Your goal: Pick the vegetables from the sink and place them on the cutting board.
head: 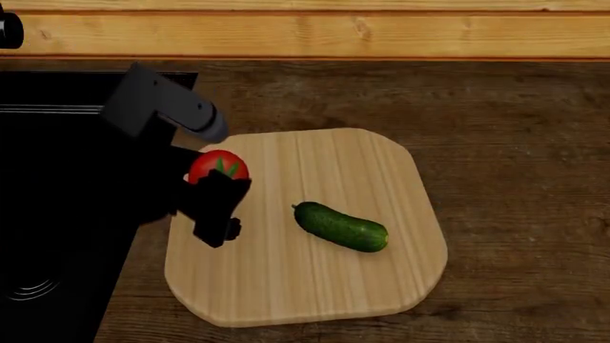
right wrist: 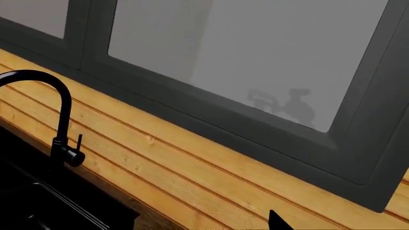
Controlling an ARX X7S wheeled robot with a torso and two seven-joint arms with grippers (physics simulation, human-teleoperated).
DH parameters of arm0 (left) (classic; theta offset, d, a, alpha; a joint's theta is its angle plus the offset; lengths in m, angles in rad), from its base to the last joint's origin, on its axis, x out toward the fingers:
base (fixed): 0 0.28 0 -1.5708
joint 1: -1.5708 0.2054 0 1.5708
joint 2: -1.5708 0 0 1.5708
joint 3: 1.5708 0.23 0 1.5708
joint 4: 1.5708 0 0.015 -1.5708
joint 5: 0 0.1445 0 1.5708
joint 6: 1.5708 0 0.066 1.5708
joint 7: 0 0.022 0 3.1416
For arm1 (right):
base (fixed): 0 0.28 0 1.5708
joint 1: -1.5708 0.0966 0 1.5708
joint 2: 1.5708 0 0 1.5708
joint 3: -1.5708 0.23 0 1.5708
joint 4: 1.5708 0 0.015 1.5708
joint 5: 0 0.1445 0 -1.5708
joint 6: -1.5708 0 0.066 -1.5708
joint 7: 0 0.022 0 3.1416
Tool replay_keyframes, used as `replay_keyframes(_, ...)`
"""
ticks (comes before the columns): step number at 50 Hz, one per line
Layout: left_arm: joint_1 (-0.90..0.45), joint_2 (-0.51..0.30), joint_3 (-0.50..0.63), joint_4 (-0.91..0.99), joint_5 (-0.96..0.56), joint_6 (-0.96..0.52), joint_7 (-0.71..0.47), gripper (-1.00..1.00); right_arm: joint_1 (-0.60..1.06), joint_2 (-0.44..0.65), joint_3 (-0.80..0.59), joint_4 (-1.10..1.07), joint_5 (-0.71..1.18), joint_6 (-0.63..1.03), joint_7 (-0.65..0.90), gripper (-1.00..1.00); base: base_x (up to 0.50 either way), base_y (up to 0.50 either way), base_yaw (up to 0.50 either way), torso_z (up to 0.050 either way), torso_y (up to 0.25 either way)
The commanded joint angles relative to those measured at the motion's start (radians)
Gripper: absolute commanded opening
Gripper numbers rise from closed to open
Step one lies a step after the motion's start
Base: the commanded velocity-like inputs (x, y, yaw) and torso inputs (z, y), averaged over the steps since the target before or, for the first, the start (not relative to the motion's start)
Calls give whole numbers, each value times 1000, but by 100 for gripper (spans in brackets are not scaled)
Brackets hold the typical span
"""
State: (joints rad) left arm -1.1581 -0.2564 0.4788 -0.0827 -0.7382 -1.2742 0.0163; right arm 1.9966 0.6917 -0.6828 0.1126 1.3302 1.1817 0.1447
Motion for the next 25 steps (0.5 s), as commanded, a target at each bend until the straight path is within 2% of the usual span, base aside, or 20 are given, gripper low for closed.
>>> replay_keyframes(1, 27, 16, -38, 17, -23, -4, 11, -100, -10, -20, 22, -10, -36, -1, -13, 100, 0, 0, 0, 0, 0)
replay_keyframes(25, 49, -8, -12, 54, -39, -31, -8, -100, -7, -16, 25, -10, -27, 1, -10, 100, 0, 0, 0, 0, 0)
